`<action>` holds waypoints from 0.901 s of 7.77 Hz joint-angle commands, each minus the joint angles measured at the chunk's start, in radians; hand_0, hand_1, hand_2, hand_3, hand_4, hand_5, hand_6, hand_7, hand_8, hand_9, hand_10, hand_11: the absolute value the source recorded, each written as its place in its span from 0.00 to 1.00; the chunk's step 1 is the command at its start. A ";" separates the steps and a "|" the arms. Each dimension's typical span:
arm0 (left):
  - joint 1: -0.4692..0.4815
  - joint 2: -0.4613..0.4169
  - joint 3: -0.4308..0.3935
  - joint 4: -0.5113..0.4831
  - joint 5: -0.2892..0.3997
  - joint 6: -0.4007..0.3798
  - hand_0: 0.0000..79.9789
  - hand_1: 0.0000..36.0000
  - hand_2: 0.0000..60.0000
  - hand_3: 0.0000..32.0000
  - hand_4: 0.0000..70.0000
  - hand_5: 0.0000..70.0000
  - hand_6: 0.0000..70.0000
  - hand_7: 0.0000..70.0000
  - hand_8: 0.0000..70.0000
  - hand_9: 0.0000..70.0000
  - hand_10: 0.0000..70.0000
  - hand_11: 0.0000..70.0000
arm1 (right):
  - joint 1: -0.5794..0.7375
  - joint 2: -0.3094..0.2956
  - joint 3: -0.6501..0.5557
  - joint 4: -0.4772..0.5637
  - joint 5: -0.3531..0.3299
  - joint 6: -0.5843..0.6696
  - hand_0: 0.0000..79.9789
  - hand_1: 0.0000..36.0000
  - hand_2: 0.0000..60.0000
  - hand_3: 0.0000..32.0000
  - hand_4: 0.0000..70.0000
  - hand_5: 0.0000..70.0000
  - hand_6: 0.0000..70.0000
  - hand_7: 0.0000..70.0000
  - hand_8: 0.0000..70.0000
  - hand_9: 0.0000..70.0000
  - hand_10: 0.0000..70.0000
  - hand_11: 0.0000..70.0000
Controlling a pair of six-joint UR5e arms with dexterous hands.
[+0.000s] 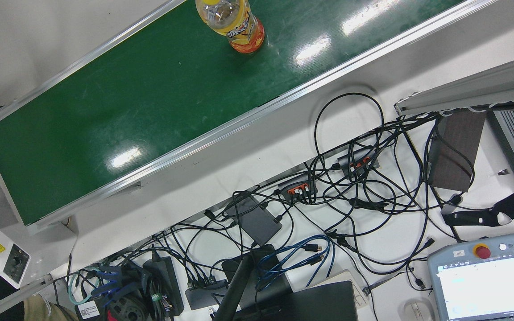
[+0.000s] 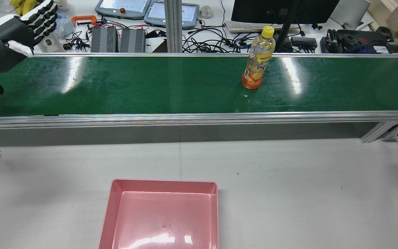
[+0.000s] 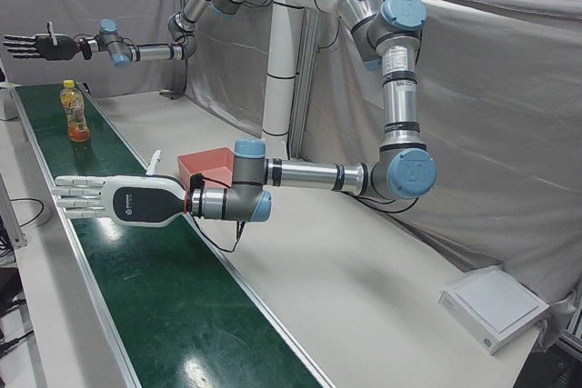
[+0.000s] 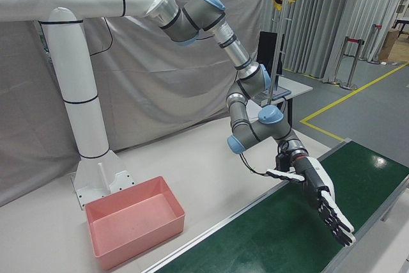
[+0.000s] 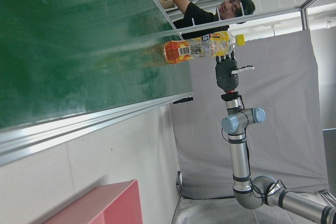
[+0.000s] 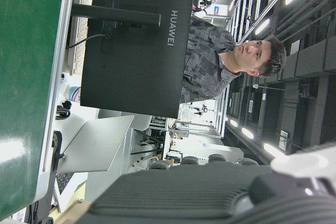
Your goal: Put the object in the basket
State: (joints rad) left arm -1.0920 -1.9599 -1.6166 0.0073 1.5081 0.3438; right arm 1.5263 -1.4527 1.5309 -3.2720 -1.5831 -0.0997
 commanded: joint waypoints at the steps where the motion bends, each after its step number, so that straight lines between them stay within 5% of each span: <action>1: 0.003 -0.017 0.026 -0.003 0.000 0.000 0.59 0.05 0.00 0.00 0.01 0.02 0.00 0.00 0.00 0.00 0.00 0.00 | 0.000 0.000 0.000 0.000 0.000 0.000 0.00 0.00 0.00 0.00 0.00 0.00 0.00 0.00 0.00 0.00 0.00 0.00; 7: 0.000 -0.011 0.026 -0.009 -0.002 -0.011 0.58 0.03 0.00 0.00 0.01 0.02 0.00 0.00 0.00 0.00 0.00 0.00 | 0.000 0.000 0.000 0.000 0.000 0.000 0.00 0.00 0.00 0.00 0.00 0.00 0.00 0.00 0.00 0.00 0.00 0.00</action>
State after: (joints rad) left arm -1.0913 -1.9720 -1.5897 -0.0011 1.5064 0.3379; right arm 1.5263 -1.4527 1.5309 -3.2720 -1.5831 -0.0997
